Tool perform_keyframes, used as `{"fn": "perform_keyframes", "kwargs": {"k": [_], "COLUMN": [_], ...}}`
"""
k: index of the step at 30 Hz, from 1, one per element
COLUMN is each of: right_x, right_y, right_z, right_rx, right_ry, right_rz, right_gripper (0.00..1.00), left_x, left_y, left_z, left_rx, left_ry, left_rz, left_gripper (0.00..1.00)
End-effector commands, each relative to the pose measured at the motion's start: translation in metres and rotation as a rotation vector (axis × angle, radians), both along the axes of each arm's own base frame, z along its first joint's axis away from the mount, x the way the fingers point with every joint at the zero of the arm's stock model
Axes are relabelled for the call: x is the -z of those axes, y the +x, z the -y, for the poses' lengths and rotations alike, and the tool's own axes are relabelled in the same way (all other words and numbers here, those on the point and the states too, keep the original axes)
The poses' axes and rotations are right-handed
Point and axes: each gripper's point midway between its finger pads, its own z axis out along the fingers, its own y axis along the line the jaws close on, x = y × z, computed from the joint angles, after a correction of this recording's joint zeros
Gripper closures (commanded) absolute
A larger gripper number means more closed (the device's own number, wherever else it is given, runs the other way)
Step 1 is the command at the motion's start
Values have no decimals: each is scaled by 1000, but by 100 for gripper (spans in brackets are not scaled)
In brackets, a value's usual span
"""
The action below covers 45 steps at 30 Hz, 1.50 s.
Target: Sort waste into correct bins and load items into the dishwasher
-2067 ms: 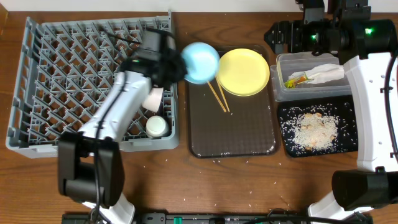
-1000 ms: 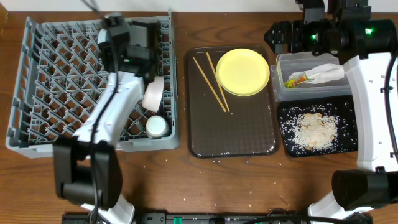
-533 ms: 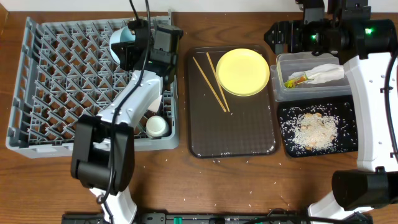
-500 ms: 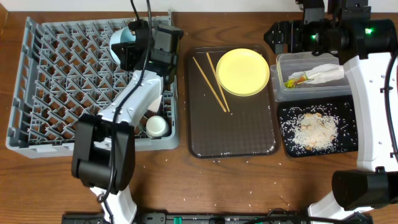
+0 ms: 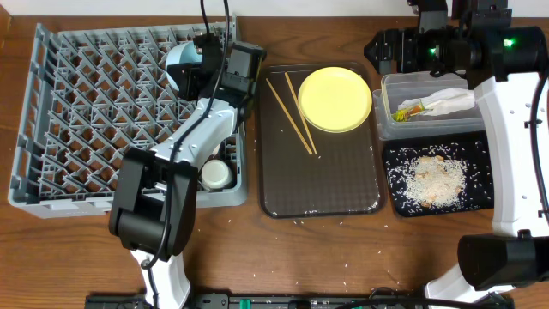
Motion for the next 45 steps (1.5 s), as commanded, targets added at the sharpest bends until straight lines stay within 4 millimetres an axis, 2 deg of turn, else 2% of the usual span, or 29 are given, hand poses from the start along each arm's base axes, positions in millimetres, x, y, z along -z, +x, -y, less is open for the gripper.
{"fn": "perform_keyframes", "kwargs": {"k": [1, 14, 20, 24, 29, 31, 39, 45], "right_x": [-4, -4, -4, -4, -4, -4, -4, -4], "right_y": [-1, -1, -1, -1, -1, -1, -1, -1], "right_z": [-3, -3, -3, -3, -3, -3, -3, -4], "right_rx": [-4, -4, -5, -4, -4, -5, -4, -5], "right_ry": [1, 1, 0, 1, 1, 0, 0, 0], "right_rz": [10, 10, 10, 10, 10, 9, 7, 7], "right_gripper": [1, 1, 1, 1, 1, 1, 1, 1], "left_x": [10, 12, 12, 7, -20, -25, -22, -15], "left_y": [3, 1, 0, 3, -1, 1, 3, 9], "left_z": [4, 48, 55, 46, 25, 17, -13, -9], "left_rx": [-1, 99, 112, 87, -49, -70, -121, -79], "left_ry": [28, 49, 49, 42, 84, 90, 89, 63], "left_rz": [-31, -63, -61, -28, 129, 142, 125, 103], "left_gripper": [92, 92, 93, 93, 93, 93, 93, 93]}}
